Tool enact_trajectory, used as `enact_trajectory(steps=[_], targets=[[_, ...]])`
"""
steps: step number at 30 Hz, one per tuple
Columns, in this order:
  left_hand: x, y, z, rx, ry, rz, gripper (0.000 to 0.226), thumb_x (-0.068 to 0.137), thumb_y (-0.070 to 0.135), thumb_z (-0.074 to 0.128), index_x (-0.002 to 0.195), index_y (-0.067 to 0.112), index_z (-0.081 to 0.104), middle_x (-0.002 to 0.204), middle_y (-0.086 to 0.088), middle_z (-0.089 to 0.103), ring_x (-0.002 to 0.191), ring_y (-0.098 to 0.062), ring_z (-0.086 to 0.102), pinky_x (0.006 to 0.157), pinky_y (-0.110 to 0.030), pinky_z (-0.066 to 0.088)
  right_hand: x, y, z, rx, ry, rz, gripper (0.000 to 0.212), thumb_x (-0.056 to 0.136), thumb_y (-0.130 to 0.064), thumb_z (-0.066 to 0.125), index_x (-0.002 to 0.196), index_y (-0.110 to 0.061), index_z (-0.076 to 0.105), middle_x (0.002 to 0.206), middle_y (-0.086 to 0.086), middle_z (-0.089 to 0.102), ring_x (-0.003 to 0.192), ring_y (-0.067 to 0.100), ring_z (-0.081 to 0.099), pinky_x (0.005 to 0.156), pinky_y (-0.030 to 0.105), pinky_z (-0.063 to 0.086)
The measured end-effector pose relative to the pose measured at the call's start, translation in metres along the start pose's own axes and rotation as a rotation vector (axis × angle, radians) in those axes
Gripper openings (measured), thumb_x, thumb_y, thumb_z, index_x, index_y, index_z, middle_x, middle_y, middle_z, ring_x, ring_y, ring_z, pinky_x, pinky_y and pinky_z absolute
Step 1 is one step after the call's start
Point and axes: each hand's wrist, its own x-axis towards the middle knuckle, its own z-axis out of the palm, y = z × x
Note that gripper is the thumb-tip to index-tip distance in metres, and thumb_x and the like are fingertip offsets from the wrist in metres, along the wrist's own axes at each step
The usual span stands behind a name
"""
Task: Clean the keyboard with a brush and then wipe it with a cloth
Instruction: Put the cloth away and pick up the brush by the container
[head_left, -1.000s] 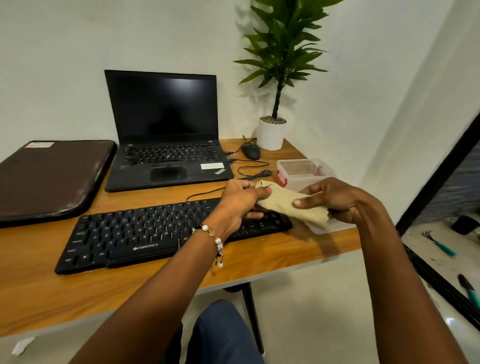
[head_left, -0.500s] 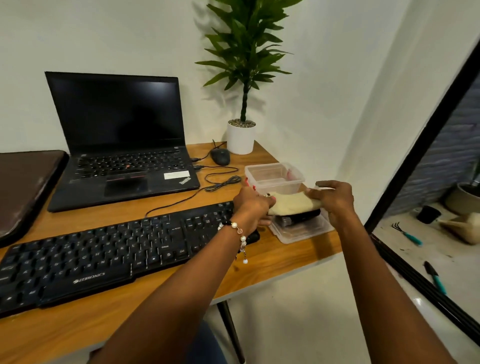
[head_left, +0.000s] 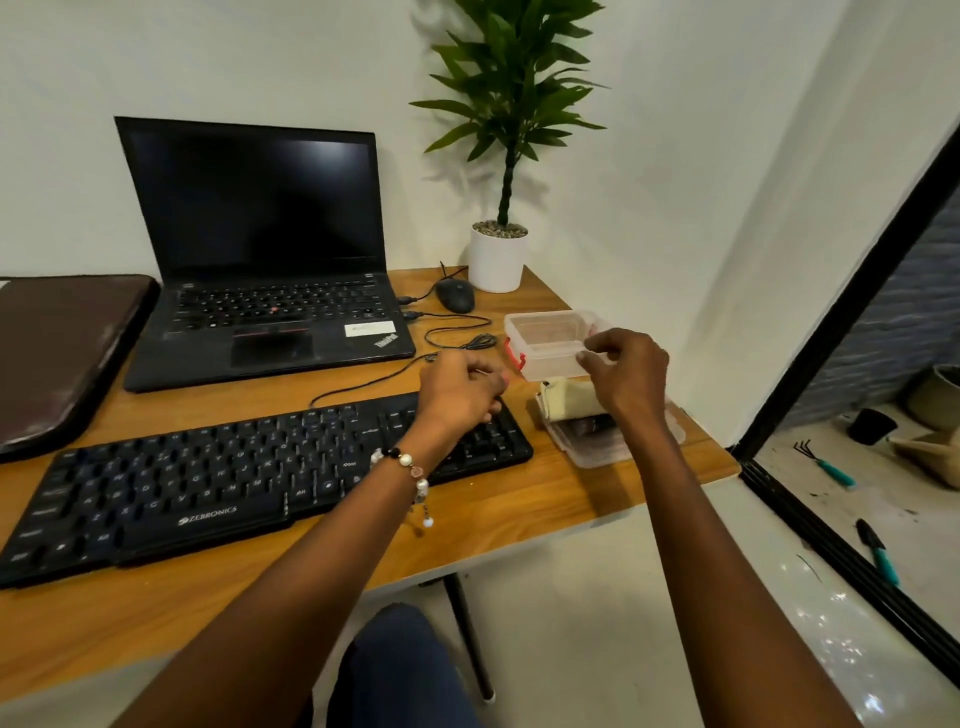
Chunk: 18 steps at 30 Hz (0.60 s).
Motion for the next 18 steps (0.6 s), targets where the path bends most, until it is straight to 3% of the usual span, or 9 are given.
enact_trajectory(steps=[3, 6, 9, 11, 12, 14, 18], targets=[[-0.014, -0.016, -0.037, 0.04, 0.071, 0.098, 0.01, 0.089, 0.014, 0.066, 0.098, 0.015, 0.07, 0.08, -0.004, 0.072, 0.065, -0.012, 0.068, 0.062, -0.029, 0.059, -0.022, -0.033, 0.01, 0.111, -0.153, -0.092, 0.018, 0.083, -0.014, 0.073, 0.1, -0.008, 0.073, 0.098, 0.003, 0.072, 0.088, 0.011, 0.063, 0.076, 0.019, 0.046], [-0.029, -0.038, -0.075, 0.231, 0.204, 0.234, 0.013, 0.09, 0.016, 0.064, 0.101, 0.017, 0.071, 0.077, 0.006, 0.07, 0.066, -0.003, 0.064, 0.062, -0.019, 0.053, -0.044, -0.061, 0.022, 0.135, -0.334, -0.158, 0.019, 0.082, -0.018, 0.073, 0.101, -0.012, 0.072, 0.098, -0.001, 0.07, 0.088, 0.008, 0.062, 0.075, 0.012, 0.045], [-0.048, -0.059, -0.11, 0.456, 0.222, 0.355, 0.015, 0.09, 0.021, 0.064, 0.103, 0.016, 0.072, 0.09, 0.003, 0.072, 0.077, -0.006, 0.063, 0.07, -0.018, 0.048, -0.071, -0.077, 0.035, 0.114, -0.495, -0.241, 0.022, 0.083, -0.023, 0.073, 0.103, -0.015, 0.069, 0.1, -0.002, 0.069, 0.081, -0.001, 0.055, 0.066, 0.006, 0.037], [-0.062, -0.073, -0.132, 0.584, 0.194, 0.42, 0.019, 0.09, 0.026, 0.064, 0.104, 0.017, 0.072, 0.097, 0.002, 0.073, 0.086, -0.011, 0.063, 0.076, -0.026, 0.049, -0.093, -0.081, 0.043, 0.082, -0.546, -0.31, 0.032, 0.082, -0.032, 0.073, 0.111, -0.019, 0.067, 0.109, -0.001, 0.068, 0.089, 0.002, 0.055, 0.073, 0.013, 0.042], [-0.069, -0.08, -0.143, 0.642, 0.188, 0.454, 0.021, 0.09, 0.031, 0.063, 0.105, 0.018, 0.072, 0.099, 0.002, 0.072, 0.09, -0.014, 0.062, 0.079, -0.031, 0.049, -0.103, -0.08, 0.048, 0.053, -0.547, -0.352, 0.041, 0.08, -0.039, 0.073, 0.117, -0.022, 0.065, 0.117, -0.001, 0.065, 0.1, 0.008, 0.054, 0.084, 0.023, 0.045], [-0.083, -0.093, -0.16, 0.754, 0.183, 0.498, 0.03, 0.087, 0.042, 0.063, 0.109, 0.022, 0.069, 0.105, 0.003, 0.069, 0.101, -0.017, 0.056, 0.086, -0.038, 0.046, -0.12, -0.077, 0.056, -0.052, -0.544, -0.433, 0.055, 0.077, -0.052, 0.069, 0.127, -0.033, 0.059, 0.135, -0.005, 0.056, 0.123, 0.018, 0.043, 0.101, 0.045, 0.036], [-0.108, -0.112, -0.184, 0.899, 0.141, 0.462, 0.053, 0.082, 0.055, 0.064, 0.129, 0.031, 0.058, 0.132, 0.007, 0.054, 0.128, -0.016, 0.039, 0.105, -0.043, 0.025, -0.145, -0.079, 0.065, -0.276, -0.495, -0.488, 0.054, 0.081, -0.058, 0.06, 0.133, -0.048, 0.048, 0.154, -0.014, 0.031, 0.14, 0.019, 0.02, 0.11, 0.049, 0.016]])
